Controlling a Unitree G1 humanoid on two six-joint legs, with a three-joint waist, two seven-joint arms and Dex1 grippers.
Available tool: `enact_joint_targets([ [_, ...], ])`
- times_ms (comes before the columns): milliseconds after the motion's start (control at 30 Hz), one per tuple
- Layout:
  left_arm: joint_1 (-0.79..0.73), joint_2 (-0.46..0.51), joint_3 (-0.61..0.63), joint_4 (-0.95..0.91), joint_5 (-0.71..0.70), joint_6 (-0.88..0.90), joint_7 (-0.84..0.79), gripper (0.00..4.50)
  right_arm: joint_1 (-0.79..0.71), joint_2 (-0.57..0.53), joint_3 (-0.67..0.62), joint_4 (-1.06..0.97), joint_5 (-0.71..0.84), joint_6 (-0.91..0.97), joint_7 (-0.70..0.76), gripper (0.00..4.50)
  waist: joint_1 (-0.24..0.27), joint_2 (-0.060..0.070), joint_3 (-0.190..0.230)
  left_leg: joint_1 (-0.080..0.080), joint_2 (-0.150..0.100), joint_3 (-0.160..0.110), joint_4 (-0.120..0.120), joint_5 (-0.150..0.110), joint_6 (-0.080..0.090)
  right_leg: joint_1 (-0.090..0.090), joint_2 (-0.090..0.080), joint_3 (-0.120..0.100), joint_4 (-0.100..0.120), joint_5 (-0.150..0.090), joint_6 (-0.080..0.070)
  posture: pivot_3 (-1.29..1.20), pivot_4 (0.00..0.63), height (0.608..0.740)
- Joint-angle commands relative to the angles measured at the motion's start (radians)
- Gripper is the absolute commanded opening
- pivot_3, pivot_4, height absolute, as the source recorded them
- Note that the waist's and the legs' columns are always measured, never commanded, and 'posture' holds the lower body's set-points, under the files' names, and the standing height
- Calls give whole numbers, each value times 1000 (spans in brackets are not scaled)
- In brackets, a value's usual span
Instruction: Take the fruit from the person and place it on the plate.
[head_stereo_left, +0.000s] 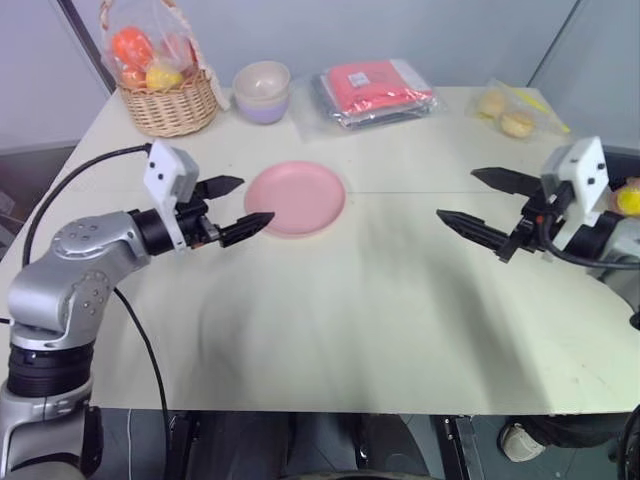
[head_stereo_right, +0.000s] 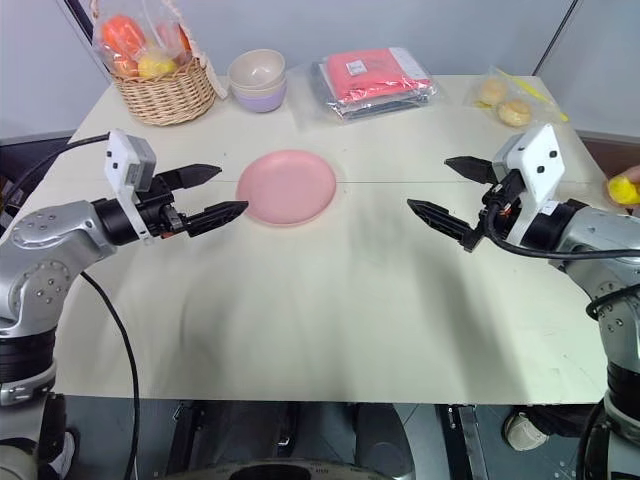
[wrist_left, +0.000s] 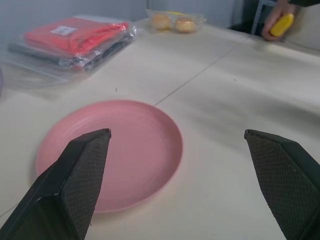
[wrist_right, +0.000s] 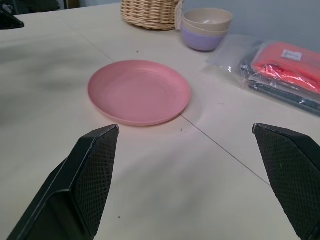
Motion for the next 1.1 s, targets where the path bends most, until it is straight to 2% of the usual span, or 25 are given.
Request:
enact_joint_targets([
  [33,-5,12,34,-37,-11,-1,14,4500,-21,-10,-13,-7,-6,-25,4,4385,0,0,0,0,0,0,0,0,0,0,0,0,0,0,0,0,150,740],
  [1100,0,13,36,-44,-22,-5,17,4500,-54,-5,19,21,-35,-44,20,4385,0,0,0,0,0,0,0,2,-4,0,0,0,0,0,0,0,150,740],
])
